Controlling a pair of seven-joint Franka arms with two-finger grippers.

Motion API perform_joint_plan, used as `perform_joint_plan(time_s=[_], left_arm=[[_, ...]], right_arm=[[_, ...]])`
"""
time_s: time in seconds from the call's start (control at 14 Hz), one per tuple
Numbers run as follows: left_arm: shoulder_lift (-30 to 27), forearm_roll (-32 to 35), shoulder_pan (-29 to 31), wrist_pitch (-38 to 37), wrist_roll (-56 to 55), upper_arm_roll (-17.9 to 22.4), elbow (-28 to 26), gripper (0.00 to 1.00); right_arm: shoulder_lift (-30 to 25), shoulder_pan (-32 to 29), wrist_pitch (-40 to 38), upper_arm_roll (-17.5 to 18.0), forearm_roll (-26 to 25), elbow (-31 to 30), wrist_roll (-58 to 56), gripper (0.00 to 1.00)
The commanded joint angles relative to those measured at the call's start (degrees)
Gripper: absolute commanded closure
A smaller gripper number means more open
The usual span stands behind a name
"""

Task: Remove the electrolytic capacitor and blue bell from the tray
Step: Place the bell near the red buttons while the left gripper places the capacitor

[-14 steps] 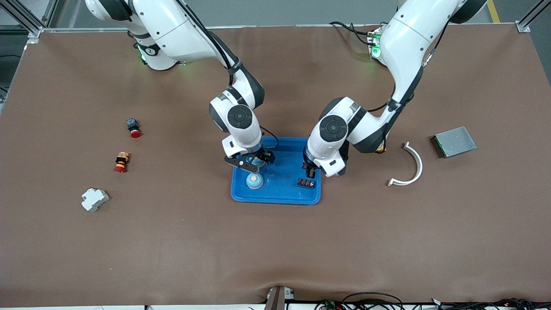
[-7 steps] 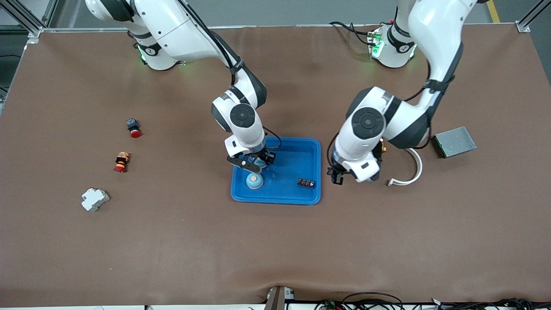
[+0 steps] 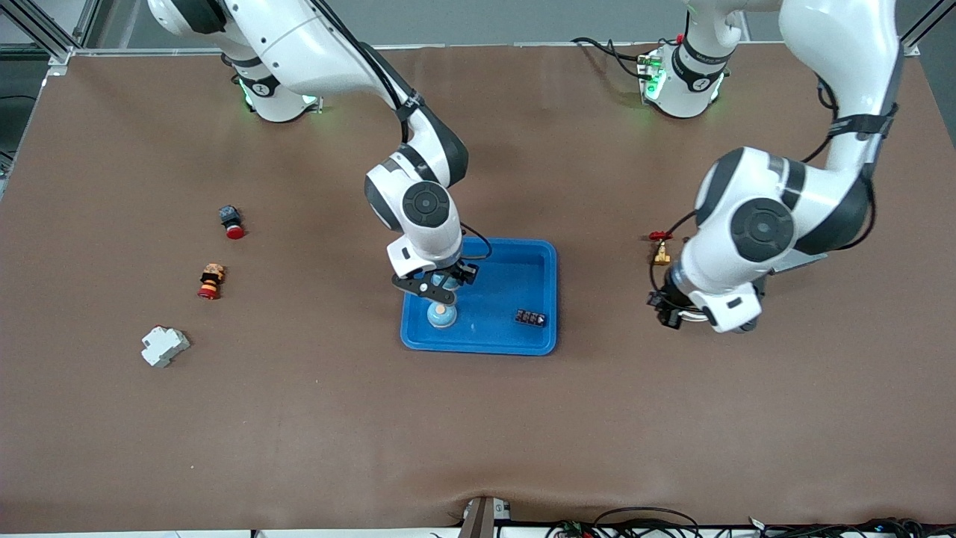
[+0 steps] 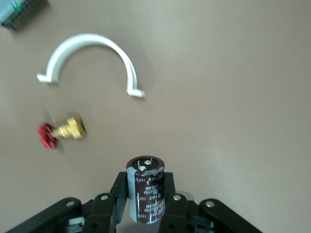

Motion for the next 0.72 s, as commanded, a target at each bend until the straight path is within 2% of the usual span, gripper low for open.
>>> perform_joint_plan(time_s=[0.0, 0.36, 0.64], left_arm=[[-1.5, -1.1, 4.7, -2.0, 6.4, -0.6, -2.7, 1.00], [-0.8, -0.9, 12.8, 0.8, 16.3, -0.5, -9.1, 1.00], [-0.2, -0.5, 13.1, 5.2, 16.3, -0.5, -15.5, 1.00]], right_arm=[[-6.7, -4.1, -4.4, 0.5, -0.5, -4.2, -9.7, 1.00], [-16.8, -11.0, -3.9, 0.5, -0.5, -15.5, -24.4, 1.00], [-22.4, -16.4, 2.4, 0.5, -0.5, -25.4, -34.5, 1.00]])
